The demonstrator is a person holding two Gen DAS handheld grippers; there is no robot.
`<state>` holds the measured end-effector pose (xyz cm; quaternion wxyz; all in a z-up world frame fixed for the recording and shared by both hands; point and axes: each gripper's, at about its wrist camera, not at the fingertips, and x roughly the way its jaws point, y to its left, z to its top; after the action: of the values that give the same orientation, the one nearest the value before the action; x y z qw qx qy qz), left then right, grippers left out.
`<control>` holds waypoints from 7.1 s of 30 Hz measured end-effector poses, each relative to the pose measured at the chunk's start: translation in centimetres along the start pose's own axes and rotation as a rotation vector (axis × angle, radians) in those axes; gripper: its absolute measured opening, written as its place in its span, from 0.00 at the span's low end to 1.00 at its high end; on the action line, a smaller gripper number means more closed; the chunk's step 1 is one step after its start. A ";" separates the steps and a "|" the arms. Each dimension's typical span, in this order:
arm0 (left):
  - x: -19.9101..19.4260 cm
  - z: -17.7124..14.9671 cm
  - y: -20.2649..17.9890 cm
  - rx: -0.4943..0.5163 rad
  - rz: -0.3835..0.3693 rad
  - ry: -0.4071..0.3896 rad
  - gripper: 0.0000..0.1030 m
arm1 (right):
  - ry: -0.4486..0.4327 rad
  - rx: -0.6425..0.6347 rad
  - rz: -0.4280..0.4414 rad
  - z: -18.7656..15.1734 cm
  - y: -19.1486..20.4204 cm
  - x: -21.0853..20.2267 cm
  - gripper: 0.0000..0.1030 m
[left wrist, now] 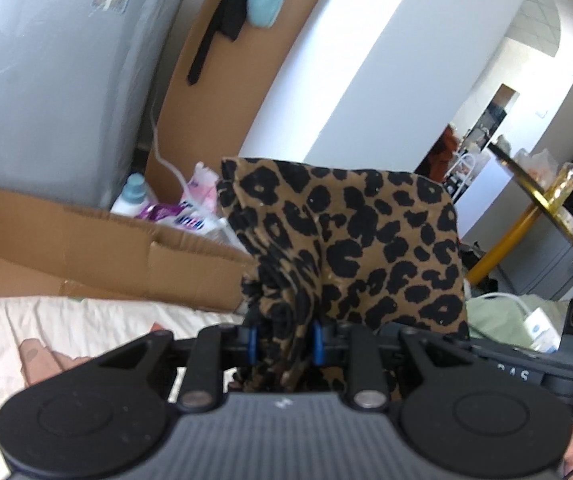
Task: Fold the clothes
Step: 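Lift the leopard-print strip high with both grippers, carrying it toward the clothes pile, then lower the held strip onto the black clothes beside the teal garment with both grippers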
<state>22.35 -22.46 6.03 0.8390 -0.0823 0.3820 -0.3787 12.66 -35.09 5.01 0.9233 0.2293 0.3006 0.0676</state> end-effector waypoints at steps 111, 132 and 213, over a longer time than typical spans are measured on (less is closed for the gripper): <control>42.5 -14.6 6.0 -0.166 -0.150 0.327 0.25 | 0.062 0.154 -0.367 -9.9 -41.7 14.7 0.07; 45.3 -14.8 9.3 -0.189 -0.012 0.358 0.43 | 0.051 0.171 -0.475 -10.9 -43.8 18.1 0.29; 40.1 -19.2 6.3 0.278 -0.051 0.414 0.13 | 0.022 0.121 -0.636 -23.3 -38.8 12.4 0.45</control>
<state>29.36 -43.18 -33.19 0.7363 0.1038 0.4877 -0.4574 8.57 -57.24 -36.12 0.8796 0.1774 0.3705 -0.2399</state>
